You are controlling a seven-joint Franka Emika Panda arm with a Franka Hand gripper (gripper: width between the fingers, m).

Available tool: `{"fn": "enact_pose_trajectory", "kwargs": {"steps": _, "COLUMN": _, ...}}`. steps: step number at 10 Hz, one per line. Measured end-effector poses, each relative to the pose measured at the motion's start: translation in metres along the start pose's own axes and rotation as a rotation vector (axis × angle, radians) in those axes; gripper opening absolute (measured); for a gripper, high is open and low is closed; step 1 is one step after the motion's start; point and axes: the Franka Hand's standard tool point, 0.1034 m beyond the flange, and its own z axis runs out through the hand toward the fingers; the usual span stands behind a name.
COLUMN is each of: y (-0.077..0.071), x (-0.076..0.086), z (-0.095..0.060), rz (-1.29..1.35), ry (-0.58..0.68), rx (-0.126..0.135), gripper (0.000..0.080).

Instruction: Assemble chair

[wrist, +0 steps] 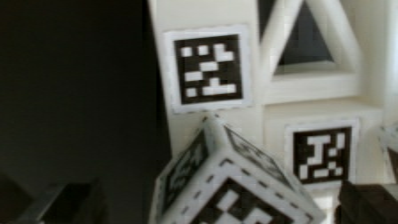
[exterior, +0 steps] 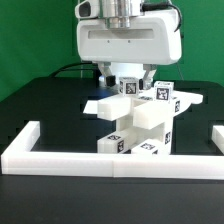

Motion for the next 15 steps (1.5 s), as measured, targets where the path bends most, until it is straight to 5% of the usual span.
{"fn": "enact_pose_trajectory", "kwargs": {"steps": 10, "y": 0.0034, "x": 0.0009, "z": 0.0002, "rz": -0.717, "ry": -0.004, "rx": -0.018, "gripper": 0.0649}}
{"fn": "enact_pose_trajectory", "kwargs": {"steps": 13, "y": 0.0033, "x": 0.0009, "z": 0.0002, "rz": -0.713, "ry": -0.004, "rx": -0.018, "gripper": 0.0279}}
{"fn": "enact_pose_trajectory", "kwargs": {"steps": 15, "y": 0.0032, "x": 0.0008, "z": 0.0003, "rz": -0.668, "ry": -0.003, "rx": -0.017, "gripper": 0.0284}}
